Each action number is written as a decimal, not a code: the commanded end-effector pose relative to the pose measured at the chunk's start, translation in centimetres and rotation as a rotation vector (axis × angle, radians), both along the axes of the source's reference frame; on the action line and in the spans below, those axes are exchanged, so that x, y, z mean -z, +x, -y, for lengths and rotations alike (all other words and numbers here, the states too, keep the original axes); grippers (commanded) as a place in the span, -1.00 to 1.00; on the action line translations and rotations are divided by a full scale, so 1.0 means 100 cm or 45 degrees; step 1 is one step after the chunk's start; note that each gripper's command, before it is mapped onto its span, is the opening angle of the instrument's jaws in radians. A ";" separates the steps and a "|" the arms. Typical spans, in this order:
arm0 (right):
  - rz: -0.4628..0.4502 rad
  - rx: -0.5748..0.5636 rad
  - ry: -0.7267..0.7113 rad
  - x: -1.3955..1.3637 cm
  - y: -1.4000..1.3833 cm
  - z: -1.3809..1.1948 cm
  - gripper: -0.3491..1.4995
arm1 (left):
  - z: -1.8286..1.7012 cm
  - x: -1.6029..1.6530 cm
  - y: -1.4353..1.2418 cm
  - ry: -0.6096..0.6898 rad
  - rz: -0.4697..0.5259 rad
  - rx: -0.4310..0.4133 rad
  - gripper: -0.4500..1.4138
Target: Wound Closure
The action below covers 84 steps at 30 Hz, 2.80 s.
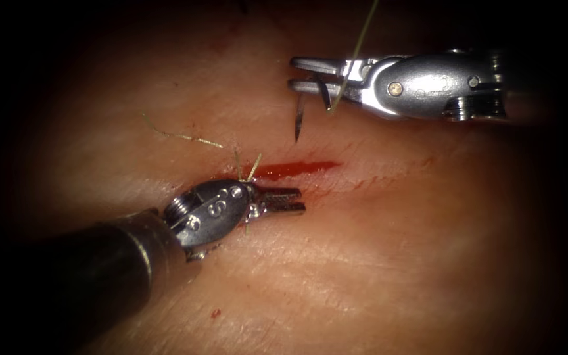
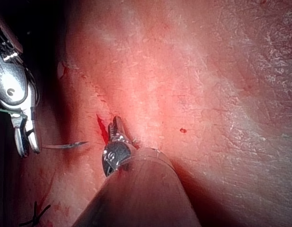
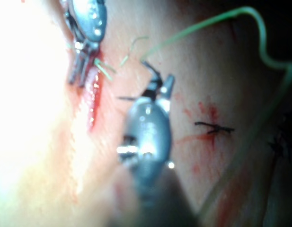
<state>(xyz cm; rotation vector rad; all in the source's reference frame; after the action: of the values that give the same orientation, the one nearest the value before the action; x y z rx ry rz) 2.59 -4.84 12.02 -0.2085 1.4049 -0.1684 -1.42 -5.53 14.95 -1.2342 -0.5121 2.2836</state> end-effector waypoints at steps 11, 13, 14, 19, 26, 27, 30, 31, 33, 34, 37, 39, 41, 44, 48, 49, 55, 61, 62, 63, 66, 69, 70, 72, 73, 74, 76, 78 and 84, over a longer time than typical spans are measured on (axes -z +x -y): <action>0.011 0.001 -0.143 -0.0022 0.0010 0.0003 -1.00 | -0.0001 -0.0011 0.0000 -0.001 -0.015 -0.009 -0.38; 0.011 0.003 -0.150 -0.0026 0.0011 0.0007 -1.00 | -0.0001 -0.0010 0.0000 -0.001 -0.014 -0.010 -0.38; 0.007 0.002 -0.153 -0.0027 0.0011 0.0009 -1.00 | -0.0001 -0.0010 0.0000 0.000 -0.014 -0.010 -0.38; 0.013 0.004 -0.170 -0.0034 0.0011 0.0014 -1.00 | -0.0001 -0.0010 0.0001 0.000 -0.014 -0.011 -0.38; 0.040 0.027 -0.243 -0.0039 0.0011 0.0019 -1.00 | -0.0002 -0.0008 0.0003 0.009 -0.013 -0.009 -0.36; 0.043 0.024 -0.250 -0.0040 0.0011 0.0018 -1.00 | -0.0002 -0.0008 0.0004 0.009 -0.012 -0.010 -0.36; 0.044 0.029 -0.276 -0.0042 0.0011 0.0021 -1.00 | -0.0003 -0.0008 0.0004 0.010 -0.012 -0.010 -0.35; 0.044 0.030 -0.286 -0.0043 0.0011 0.0023 -1.00 | -0.0003 -0.0008 0.0004 0.010 -0.012 -0.010 -0.35; 0.043 0.036 -0.306 -0.0045 0.0011 0.0028 -1.00 | -0.0003 -0.0008 0.0004 0.010 -0.012 -0.010 -0.33; 0.040 0.043 -0.320 -0.0048 0.0010 0.0035 -1.00 | -0.0004 -0.0008 0.0004 0.010 -0.012 -0.010 -0.31; 0.028 0.073 -0.394 -0.0053 0.0006 0.0054 -1.00 | -0.0005 -0.0008 0.0006 0.016 -0.011 -0.009 -0.26; 0.030 0.084 -0.437 -0.0054 0.0003 0.0064 -1.00 | -0.0006 -0.0009 0.0009 0.023 -0.011 -0.007 -0.24; 0.041 0.063 -0.459 -0.0055 0.0002 0.0069 -1.00 | -0.0007 -0.0010 0.0010 0.029 -0.011 -0.005 -0.24; 0.046 0.040 -0.504 -0.0060 0.0002 0.0084 -1.00 | -0.0008 -0.0012 0.0010 0.028 -0.015 -0.006 -0.22; 0.036 0.043 -0.518 -0.0066 0.0007 0.0100 -1.00 | -0.0008 -0.0013 0.0010 0.034 -0.015 -0.002 -0.22; 0.032 0.049 -0.519 -0.0067 0.0008 0.0101 -1.00 | -0.0008 -0.0013 0.0010 0.034 -0.015 -0.003 -0.22; 0.041 0.078 -0.509 -0.0077 0.0005 0.0110 -1.00 | -0.0008 -0.0015 0.0008 0.038 -0.018 0.004 -0.22; 0.046 0.095 -0.469 -0.0083 0.0000 0.0113 -1.00 | -0.0008 -0.0017 0.0008 0.037 -0.025 0.001 -0.22; 0.048 0.097 -0.463 -0.0085 -0.0001 0.0113 -1.00 | -0.0008 -0.0017 0.0008 0.037 -0.025 0.001 -0.22; 0.053 0.096 -0.458 -0.0086 -0.0002 0.0114 -1.00 | -0.0008 -0.0017 0.0008 0.037 -0.025 0.001 -0.22; 0.051 0.096 -0.448 -0.0090 -0.0004 0.0114 -1.00 | -0.0008 -0.0017 0.0008 0.037 -0.025 0.001 -0.22; 0.051 0.091 -0.426 -0.0097 -0.0007 0.0116 -1.00 | -0.0007 -0.0017 0.0008 0.037 -0.025 0.001 -0.22; 0.053 0.093 -0.417 -0.0102 -0.0008 0.0117 -1.00 | -0.0007 -0.0017 0.0008 0.037 -0.029 0.000 -0.22; 0.050 0.096 -0.412 -0.0105 -0.0010 0.0116 -1.00 | -0.0007 -0.0017 0.0008 0.037 -0.032 -0.001 -0.22; 0.050 0.095 -0.406 -0.0106 -0.0010 0.0116 -1.00 | -0.0007 -0.0017 0.0008 0.037 -0.035 -0.003 -0.22; 0.052 0.092 -0.407 -0.0107 -0.0011 0.0116 -1.00 | -0.0007 -0.0017 0.0008 0.038 -0.039 -0.004 -0.22; 0.052 0.091 -0.400 -0.0108 -0.0012 0.0115 -1.00 | -0.0006 -0.0018 0.0008 0.037 -0.039 -0.004 -0.22; 0.051 0.090 -0.393 -0.0108 -0.0013 0.0114 -1.00 | -0.0006 -0.0018 0.0008 0.036 -0.043 -0.005 -0.22; 0.049 0.088 -0.365 -0.0121 -0.0015 0.0117 -1.00 | -0.0004 -0.0019 0.0007 0.042 -0.051 -0.003 -0.24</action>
<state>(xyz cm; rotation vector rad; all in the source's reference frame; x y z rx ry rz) 2.38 -6.03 13.17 -0.3895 1.3469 -0.4262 -1.31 -5.51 15.07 -1.1682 -0.5347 2.2875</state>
